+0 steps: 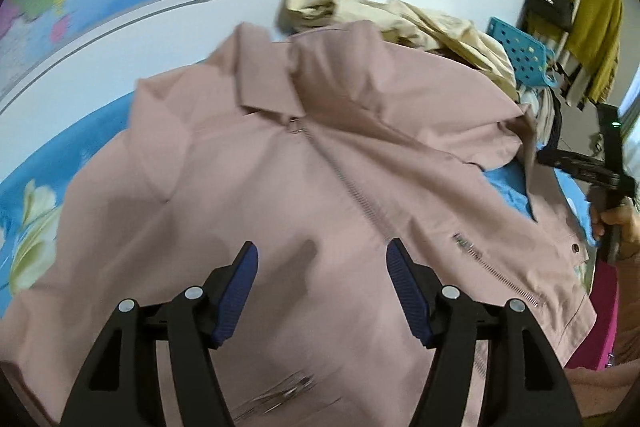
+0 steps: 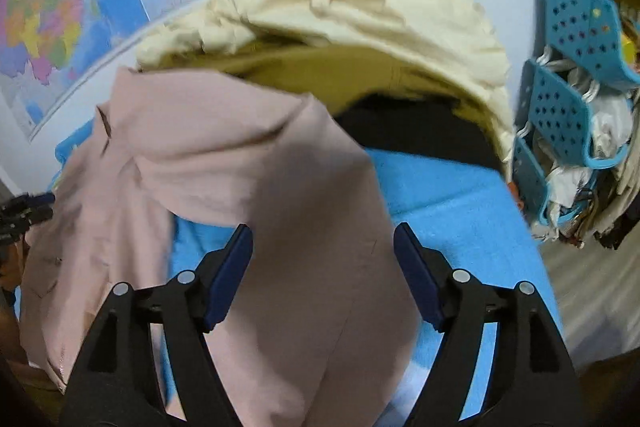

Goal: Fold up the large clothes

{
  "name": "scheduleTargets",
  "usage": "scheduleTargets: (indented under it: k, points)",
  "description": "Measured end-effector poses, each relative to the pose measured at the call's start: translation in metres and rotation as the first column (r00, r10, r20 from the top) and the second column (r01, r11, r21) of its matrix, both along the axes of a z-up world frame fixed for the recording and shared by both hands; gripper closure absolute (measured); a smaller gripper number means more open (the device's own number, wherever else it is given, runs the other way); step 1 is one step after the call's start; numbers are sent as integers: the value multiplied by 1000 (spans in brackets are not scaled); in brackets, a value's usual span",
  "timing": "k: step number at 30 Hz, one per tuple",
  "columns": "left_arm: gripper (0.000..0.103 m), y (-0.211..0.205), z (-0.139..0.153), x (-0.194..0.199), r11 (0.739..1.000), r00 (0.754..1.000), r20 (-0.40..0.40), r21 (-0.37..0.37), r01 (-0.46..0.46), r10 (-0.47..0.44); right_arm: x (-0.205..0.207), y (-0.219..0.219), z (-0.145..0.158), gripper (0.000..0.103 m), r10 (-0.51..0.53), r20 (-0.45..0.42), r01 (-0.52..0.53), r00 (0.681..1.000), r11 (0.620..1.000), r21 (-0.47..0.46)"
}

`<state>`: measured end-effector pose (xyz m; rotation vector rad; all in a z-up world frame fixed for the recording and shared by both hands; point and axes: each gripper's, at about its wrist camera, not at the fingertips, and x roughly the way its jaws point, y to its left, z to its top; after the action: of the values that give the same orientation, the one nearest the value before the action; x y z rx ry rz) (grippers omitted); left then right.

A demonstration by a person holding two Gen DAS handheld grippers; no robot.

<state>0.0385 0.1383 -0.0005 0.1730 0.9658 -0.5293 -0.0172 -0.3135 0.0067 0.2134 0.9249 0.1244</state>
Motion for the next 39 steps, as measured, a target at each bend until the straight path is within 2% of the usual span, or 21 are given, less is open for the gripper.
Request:
scheduleTargets:
  k: [1,2,3,5,8,11,14,17,19,21,23,24,26,27,28,30,32,34,35,37,39]
  points:
    - [39,-4,0,0,1000,1000,0,0,7,-7,5,-1,-4,56,22,-18,-21,1000,999,39]
    - [39,-9,0,-1,1000,1000,2,2,16,-16,7,0,-5,85,47,-25,-44,999,996,81]
    - [39,-13,2,-1,1000,1000,4,5,23,-23,5,-4,0,97,53,-14,-52,998,994,101]
    - [39,-15,4,-3,999,999,1,-1,36,-36,-4,-9,17,98,85,28,-89,996,984,153]
    - [39,-12,7,-3,998,999,-9,-27,52,-52,-24,-4,66,98,171,135,-199,976,953,230]
    - [39,-4,17,-1,992,997,-28,-111,66,-69,-40,18,120,98,290,243,-357,926,883,306]
    - [39,6,30,-1,976,996,-23,-202,84,-91,-42,74,155,98,439,307,-527,845,783,330]
    - [39,21,45,-6,952,995,-14,-291,93,-101,-28,126,160,98,526,343,-627,778,683,376]
    - [38,38,54,-11,936,996,2,-341,87,-92,-8,161,148,97,574,338,-666,746,639,386]
    - [35,60,57,-16,936,999,22,-351,40,-34,14,194,123,94,610,307,-678,730,588,442]
    - [35,81,56,-18,935,1000,12,-354,-11,16,41,228,87,91,644,222,-655,732,575,491]
    - [35,91,52,-19,938,999,0,-344,-42,45,47,238,77,84,658,191,-653,728,583,482]
    - [35,102,45,-23,951,997,-13,-300,-80,79,52,250,61,71,645,129,-635,753,661,401]
    - [33,104,38,-25,958,996,-26,-271,-89,85,54,248,56,69,653,128,-642,747,656,397]
    - [33,105,32,-26,964,996,-40,-250,-93,86,54,240,56,68,640,139,-634,755,660,403]
    - [30,104,19,-27,971,994,-77,-222,-88,73,54,214,61,65,588,187,-610,787,695,380]
    - [30,91,1,-25,977,991,-132,-205,-57,30,53,177,68,63,487,233,-540,842,776,326]
    - [29,77,-10,-24,979,986,-165,-206,-13,-22,58,144,64,58,389,238,-448,890,841,302]
    - [23,69,-14,-24,974,982,-180,-224,10,-52,61,126,57,58,322,224,-376,920,885,273]
    - [20,52,-22,-26,972,976,-194,-227,59,-104,70,106,39,58,277,183,-320,943,905,281]
    - [20,36,-29,-29,973,969,-200,-205,105,-147,80,102,12,58,285,109,-305,952,906,294]
